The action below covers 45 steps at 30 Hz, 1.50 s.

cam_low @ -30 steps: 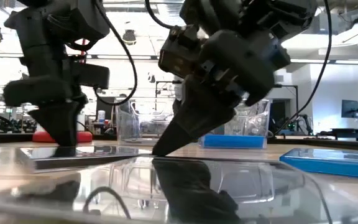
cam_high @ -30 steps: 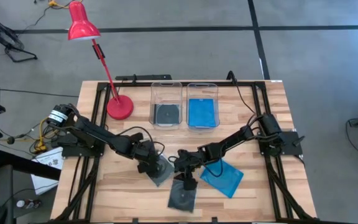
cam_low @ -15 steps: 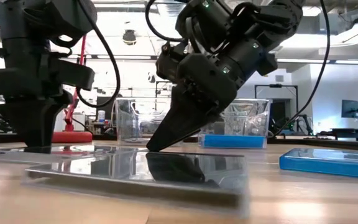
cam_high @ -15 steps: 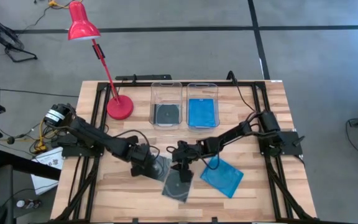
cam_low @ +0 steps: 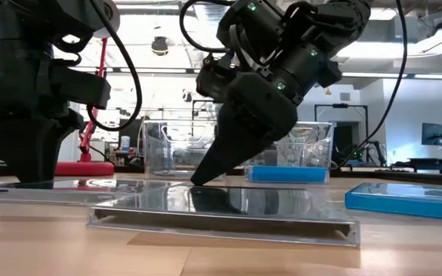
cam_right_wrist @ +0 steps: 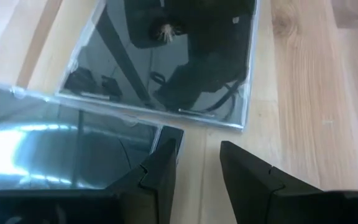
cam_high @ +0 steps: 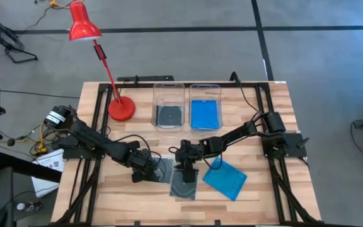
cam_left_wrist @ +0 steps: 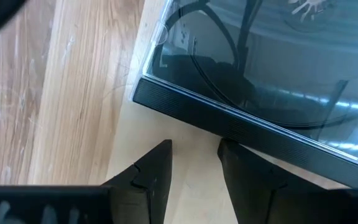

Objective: Pick & place jewel cases by type
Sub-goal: Put the top black cd case into the left transparent bin

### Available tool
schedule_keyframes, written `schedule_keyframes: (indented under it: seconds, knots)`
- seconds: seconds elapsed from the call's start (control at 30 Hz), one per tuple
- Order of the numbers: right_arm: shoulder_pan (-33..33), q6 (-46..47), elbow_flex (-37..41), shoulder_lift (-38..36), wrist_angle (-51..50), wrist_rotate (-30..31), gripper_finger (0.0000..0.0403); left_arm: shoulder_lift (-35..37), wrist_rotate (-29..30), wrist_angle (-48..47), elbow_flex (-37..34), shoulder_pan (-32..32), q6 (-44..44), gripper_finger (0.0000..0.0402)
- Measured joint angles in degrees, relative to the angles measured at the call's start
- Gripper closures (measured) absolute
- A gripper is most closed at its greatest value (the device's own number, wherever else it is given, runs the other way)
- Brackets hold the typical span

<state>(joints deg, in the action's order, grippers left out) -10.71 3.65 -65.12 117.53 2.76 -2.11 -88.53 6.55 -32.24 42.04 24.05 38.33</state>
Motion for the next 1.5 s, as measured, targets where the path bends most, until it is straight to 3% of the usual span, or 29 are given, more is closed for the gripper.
schedule_keyframes:
  seconds: [0.37,0.57,0.93,1.5]
  knots:
    - [-8.03,-3.86,0.34,-2.51,-1.8,0.35,0.0285,0.02,0.19,1.35,0.06,0.0,0.03,0.0269]
    - [-10.89,-4.14,0.28,-3.41,-3.83,9.2,0.0285,0.04,0.24,3.72,0.11,0.0,-0.26,0.0269]
    - [-13.72,-3.02,0.15,-3.58,-2.91,4.56,0.0285,0.09,0.65,3.6,0.15,-0.04,0.87,0.0269]
    - [-17.41,8.43,-0.34,-3.43,-18.24,4.72,0.0285,0.13,1.28,3.22,0.15,-0.07,1.79,0.0269]
